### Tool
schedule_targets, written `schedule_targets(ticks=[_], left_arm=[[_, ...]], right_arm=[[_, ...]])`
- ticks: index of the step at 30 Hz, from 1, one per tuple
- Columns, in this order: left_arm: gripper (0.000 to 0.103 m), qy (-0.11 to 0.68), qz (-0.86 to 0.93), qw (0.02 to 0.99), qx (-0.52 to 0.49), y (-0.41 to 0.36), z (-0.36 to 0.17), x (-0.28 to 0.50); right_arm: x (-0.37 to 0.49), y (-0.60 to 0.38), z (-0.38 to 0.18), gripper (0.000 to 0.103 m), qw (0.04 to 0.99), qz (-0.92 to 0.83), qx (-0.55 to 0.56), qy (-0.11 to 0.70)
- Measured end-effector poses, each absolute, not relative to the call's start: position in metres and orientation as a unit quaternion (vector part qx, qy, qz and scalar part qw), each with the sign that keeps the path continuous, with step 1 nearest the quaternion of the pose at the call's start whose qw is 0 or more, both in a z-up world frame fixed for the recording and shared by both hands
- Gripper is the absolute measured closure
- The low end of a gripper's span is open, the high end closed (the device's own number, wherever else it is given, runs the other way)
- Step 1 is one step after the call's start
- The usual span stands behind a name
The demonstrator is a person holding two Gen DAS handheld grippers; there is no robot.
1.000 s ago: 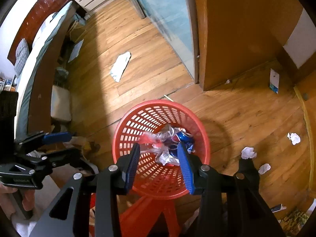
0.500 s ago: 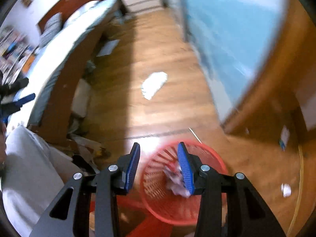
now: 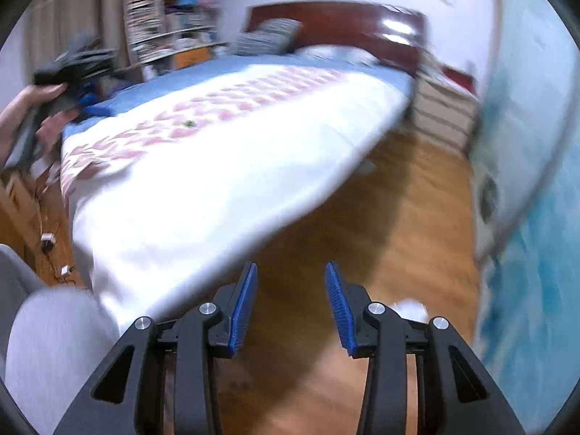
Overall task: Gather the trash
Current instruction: 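Swing both open tools back to the green crumpled item on the bed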
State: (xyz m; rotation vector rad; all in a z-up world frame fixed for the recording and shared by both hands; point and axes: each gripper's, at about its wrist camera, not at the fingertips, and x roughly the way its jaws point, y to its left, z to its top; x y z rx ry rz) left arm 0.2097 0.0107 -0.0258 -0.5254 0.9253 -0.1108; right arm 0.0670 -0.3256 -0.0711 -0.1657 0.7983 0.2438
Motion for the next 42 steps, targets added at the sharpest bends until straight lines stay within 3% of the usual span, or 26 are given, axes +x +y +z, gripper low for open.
schedule_targets(ticks=[13, 23, 30, 33, 35, 39, 42], left_arm=[[0.014, 0.529, -0.068, 0.770, -0.349, 0.060, -0.134, 0.350], [0.014, 0.535, -0.106, 0.774, -0.323, 0.041, -0.138, 0.385], [0.015, 0.538, -0.113, 0.787, -0.281, 0.032, -0.137, 0.393], [0.022, 0.539, -0.101, 0.792, -0.267, 0.030, -0.136, 0.395], [0.036, 0.543, -0.086, 0.799, -0.245, 0.027, -0.135, 0.397], [0.045, 0.547, -0.080, 0.799, -0.236, 0.030, -0.136, 0.397], [0.059, 0.550, -0.073, 0.800, -0.228, 0.033, -0.136, 0.396]], right_arm=[[0.260, -0.100, -0.064, 0.063, 0.907, 0.227, -0.190, 0.298], [0.357, -0.024, -0.116, 0.065, 0.857, 0.287, -0.294, 0.310], [0.365, -0.028, -0.130, 0.063, 0.846, 0.325, -0.268, 0.328], [0.362, -0.042, -0.124, 0.056, 0.860, 0.326, -0.232, 0.316], [0.367, -0.055, -0.120, 0.053, 0.872, 0.318, -0.193, 0.318], [0.381, -0.080, -0.121, 0.052, 0.885, 0.300, -0.112, 0.338], [0.387, -0.100, -0.122, 0.051, 0.888, 0.290, -0.065, 0.350]])
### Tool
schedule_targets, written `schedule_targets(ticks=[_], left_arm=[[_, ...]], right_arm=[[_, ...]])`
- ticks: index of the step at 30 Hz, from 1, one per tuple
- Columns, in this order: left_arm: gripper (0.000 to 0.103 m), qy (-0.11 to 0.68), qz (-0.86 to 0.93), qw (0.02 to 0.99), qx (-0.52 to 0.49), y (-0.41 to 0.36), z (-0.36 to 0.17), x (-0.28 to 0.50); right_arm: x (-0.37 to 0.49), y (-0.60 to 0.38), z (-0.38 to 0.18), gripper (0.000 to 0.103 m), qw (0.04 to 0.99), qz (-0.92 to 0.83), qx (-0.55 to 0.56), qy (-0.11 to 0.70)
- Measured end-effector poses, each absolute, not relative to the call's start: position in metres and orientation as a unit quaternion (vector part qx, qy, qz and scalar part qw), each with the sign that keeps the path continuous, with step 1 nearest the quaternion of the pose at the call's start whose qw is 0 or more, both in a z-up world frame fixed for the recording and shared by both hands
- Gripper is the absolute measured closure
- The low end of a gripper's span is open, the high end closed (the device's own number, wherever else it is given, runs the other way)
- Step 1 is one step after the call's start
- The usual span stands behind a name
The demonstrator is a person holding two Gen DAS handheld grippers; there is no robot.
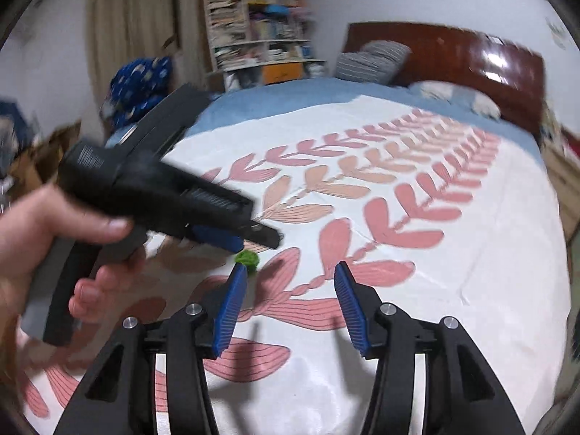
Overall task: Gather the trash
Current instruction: 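Swing both open tools back to the green crumpled item on the bed, then close the left tool on the green crumpled item and lift it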
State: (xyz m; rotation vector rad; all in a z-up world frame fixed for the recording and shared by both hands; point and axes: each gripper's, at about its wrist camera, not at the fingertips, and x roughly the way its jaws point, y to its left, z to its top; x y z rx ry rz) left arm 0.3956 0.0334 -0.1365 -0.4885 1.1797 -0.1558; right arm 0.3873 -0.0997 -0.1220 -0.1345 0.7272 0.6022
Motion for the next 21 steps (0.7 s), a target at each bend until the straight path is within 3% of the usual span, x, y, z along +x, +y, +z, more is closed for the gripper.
schedule_targets(ticks=[1, 7, 12, 14, 21], left_arm=[[0.065, 0.551, -0.072, 0.799, -0.230, 0.036, -0.137, 0.395], [0.071, 0.557, -0.081, 0.792, -0.236, 0.035, -0.137, 0.394], [0.075, 0.563, -0.087, 0.787, -0.237, 0.032, -0.139, 0.394], [0.083, 0.564, -0.087, 0.784, -0.243, 0.036, -0.141, 0.394], [0.091, 0.568, -0.105, 0.771, -0.269, 0.046, -0.148, 0.391]], right_arm=[[0.390, -0.102, -0.123, 0.051, 0.888, 0.289, -0.061, 0.352], [0.386, -0.076, -0.131, 0.050, 0.871, 0.308, -0.139, 0.357], [0.380, -0.039, -0.134, 0.061, 0.837, 0.348, -0.219, 0.361], [0.377, -0.028, -0.139, 0.067, 0.824, 0.356, -0.254, 0.360], [0.368, -0.009, -0.150, 0.067, 0.808, 0.354, -0.332, 0.334]])
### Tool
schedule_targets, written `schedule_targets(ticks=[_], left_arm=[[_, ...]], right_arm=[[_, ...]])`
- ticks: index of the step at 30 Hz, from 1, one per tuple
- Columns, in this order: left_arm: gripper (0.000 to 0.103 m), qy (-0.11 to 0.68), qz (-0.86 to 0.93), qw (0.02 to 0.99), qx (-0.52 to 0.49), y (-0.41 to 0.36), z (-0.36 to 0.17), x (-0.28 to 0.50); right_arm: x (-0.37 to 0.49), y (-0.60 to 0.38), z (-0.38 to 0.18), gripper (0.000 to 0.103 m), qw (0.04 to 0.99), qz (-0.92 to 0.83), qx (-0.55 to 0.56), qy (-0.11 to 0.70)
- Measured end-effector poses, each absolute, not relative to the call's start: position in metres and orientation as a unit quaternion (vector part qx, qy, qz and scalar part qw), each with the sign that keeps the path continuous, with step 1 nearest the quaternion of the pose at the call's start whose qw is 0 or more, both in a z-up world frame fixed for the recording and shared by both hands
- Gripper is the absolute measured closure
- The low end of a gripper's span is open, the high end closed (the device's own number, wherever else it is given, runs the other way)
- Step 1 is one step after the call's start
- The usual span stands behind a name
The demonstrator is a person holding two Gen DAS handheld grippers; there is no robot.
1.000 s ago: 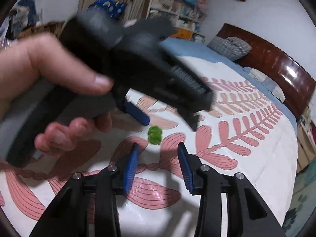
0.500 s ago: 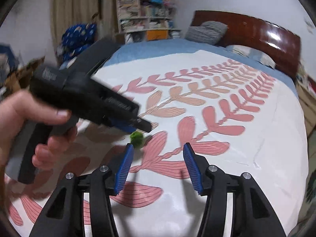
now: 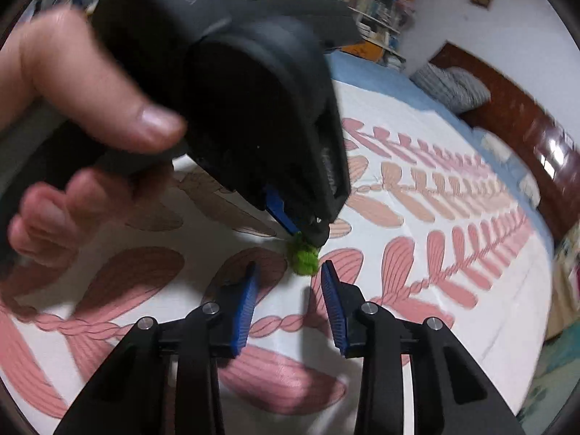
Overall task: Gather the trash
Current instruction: 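Close the left tool on the green crumpled item and lift it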
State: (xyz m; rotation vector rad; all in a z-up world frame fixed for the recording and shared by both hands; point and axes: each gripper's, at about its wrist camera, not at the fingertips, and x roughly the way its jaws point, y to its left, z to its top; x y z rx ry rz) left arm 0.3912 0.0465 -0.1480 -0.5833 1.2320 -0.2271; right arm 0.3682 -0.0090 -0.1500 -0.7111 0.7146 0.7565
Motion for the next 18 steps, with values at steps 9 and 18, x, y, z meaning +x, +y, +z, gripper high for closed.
schedule_targets(ticks=[9, 18], left_arm=[[0.091, 0.565, -0.116, 0.759, -0.300, 0.052, -0.154, 0.390], [0.091, 0.563, -0.123, 0.752, -0.320, 0.056, -0.157, 0.390]], right_arm=[[0.371, -0.002, -0.161, 0.069, 0.797, 0.354, -0.354, 0.338], [0.392, -0.010, -0.162, 0.077, 0.798, 0.354, -0.323, 0.367]])
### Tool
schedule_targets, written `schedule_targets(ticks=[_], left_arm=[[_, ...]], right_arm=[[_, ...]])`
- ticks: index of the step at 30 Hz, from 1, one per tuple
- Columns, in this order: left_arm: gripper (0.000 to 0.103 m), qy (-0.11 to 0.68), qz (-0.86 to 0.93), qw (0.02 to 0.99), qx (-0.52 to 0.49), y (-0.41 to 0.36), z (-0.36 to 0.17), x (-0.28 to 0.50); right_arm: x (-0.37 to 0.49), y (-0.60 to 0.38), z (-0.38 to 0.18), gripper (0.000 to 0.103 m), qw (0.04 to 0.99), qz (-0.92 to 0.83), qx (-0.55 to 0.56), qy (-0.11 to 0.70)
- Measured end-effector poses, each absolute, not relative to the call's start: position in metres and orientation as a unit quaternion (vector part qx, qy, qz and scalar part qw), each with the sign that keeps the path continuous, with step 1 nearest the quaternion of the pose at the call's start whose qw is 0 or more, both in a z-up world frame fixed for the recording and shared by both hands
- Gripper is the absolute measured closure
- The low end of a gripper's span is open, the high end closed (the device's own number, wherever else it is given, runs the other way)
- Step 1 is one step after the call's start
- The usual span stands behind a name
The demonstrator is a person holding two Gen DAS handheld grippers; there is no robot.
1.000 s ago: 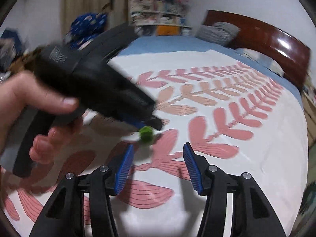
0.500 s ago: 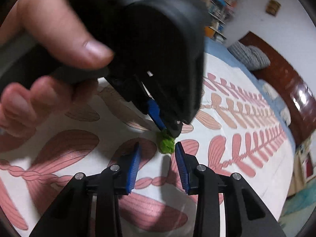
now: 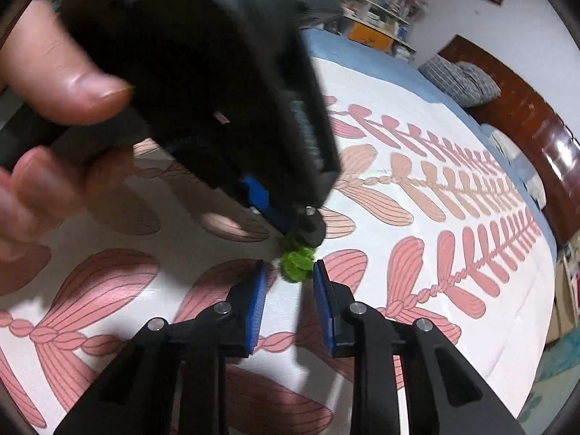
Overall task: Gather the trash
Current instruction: 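Close the left tool on the green crumpled item and lift it, then carry the green item in the left tool over the red wastebasket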
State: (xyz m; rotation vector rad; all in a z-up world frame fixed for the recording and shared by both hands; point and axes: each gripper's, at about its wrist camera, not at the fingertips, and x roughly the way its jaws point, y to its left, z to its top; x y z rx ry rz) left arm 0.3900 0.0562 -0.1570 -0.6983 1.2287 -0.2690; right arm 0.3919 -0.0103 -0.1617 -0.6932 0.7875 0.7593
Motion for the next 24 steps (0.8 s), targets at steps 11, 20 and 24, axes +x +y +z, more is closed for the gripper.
schedule_targets(ticks=[11, 20, 24], left_arm=[[0.095, 0.562, -0.128, 0.747, -0.332, 0.052, -0.160, 0.392], [0.095, 0.561, -0.135, 0.746, -0.332, 0.048, -0.159, 0.389], [0.095, 0.562, -0.145, 0.741, -0.338, 0.046, -0.159, 0.386]], right_arm=[[0.424, -0.009, -0.168, 0.088, 0.794, 0.349, -0.313, 0.387], [0.414, -0.014, -0.164, 0.088, 0.802, 0.347, -0.301, 0.382], [0.404, -0.015, -0.154, 0.089, 0.807, 0.346, -0.290, 0.380]])
